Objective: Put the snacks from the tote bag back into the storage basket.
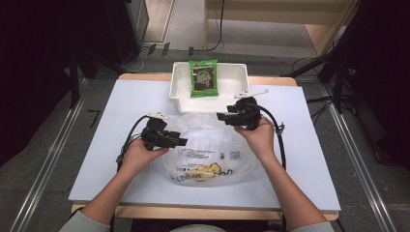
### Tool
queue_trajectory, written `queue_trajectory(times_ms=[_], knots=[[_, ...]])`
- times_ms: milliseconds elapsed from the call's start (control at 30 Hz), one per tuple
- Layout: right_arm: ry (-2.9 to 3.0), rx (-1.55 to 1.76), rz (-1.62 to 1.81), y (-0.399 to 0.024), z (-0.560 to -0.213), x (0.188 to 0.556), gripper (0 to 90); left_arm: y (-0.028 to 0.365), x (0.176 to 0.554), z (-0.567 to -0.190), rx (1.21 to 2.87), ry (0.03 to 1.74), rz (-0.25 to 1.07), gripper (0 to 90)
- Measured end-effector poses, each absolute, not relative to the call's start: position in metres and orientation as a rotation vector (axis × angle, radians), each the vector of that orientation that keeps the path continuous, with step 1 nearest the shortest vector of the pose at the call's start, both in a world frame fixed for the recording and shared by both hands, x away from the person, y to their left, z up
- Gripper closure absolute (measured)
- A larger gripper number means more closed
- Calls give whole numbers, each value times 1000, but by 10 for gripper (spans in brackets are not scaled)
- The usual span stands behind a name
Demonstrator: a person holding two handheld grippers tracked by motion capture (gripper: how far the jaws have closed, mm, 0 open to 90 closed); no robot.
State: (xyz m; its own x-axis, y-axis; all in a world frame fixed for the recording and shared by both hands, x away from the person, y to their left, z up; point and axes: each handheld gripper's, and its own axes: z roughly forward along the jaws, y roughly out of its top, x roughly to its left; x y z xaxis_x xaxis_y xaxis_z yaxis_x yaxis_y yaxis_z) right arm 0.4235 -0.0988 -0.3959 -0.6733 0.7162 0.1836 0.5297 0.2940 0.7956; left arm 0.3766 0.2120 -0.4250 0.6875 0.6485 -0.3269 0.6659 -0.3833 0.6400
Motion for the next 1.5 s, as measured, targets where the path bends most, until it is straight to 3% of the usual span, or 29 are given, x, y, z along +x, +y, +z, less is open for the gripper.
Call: queue_trajectory(times_ms=[767, 1500], knots=[[2383, 1105, 1306, -108, -411, 367, 422, 216, 368, -420, 2134, 972, -27, 471], [2407, 1120, 1285, -113, -437, 352, 415, 217, 368, -425, 2140, 962, -34, 465]])
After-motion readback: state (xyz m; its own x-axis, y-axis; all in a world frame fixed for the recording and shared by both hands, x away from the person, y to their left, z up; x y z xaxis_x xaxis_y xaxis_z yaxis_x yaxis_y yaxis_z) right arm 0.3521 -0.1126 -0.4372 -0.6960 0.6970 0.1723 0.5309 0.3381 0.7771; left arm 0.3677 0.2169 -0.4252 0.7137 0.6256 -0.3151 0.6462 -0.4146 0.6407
